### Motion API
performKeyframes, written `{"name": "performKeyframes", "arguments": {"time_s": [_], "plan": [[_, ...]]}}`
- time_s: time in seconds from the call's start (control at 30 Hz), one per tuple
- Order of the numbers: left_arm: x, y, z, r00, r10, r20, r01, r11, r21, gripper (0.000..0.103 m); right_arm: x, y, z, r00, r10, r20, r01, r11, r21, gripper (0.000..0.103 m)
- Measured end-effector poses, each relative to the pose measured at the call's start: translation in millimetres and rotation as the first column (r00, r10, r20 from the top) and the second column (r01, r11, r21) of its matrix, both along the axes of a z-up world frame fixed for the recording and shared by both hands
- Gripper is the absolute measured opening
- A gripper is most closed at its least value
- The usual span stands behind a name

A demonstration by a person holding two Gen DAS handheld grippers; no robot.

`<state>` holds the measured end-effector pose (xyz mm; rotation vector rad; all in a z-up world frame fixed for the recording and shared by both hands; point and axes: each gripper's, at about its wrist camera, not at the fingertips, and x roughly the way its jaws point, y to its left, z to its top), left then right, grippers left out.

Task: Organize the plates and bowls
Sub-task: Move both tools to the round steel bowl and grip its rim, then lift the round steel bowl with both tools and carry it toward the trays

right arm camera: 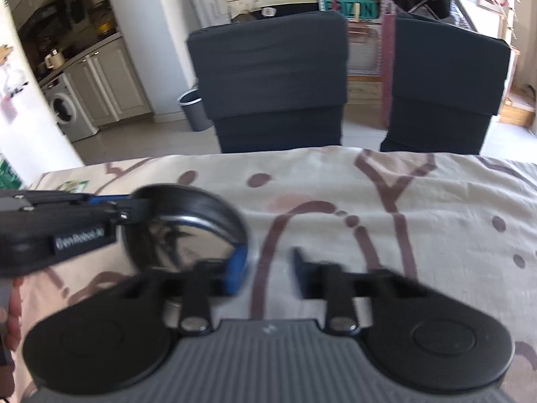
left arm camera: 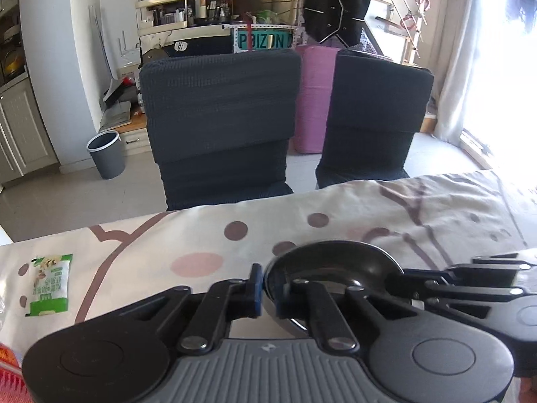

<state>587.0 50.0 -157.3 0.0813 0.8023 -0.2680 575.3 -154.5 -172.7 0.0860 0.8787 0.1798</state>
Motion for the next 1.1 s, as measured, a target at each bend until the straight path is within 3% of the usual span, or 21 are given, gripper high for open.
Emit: {"name": "performKeyframes", "arguments": {"time_s": [0.1,0.4,0.8,1.1], "plan": [[-16,-2,9,1.000,-0.005,0.010,0.005,1.000,0.006,0.006,-8,6,7,1.000,0.021,0.008,-0.020,0.999,-0.032,0.006],[-87,-14,54,0.998,0.030,0.051,-0.027,0.997,-0.068,0.005,-60,-21,51,0.999,0.012,0.046,-0.015,0.998,0.060,0.004],[-202,-62,119,0.994,-0.006,0.110,0.020,0.992,-0.124,0.005,-179,-75,118,0.991,-0.037,0.131,0.027,0.997,0.076,0.004],[-272,-108,127,0.990,-0.069,0.127,0.086,0.987,-0.136,0.005,-262,-122,134,0.982,-0.107,0.157,0.094,0.992,0.090,0.004]]}}
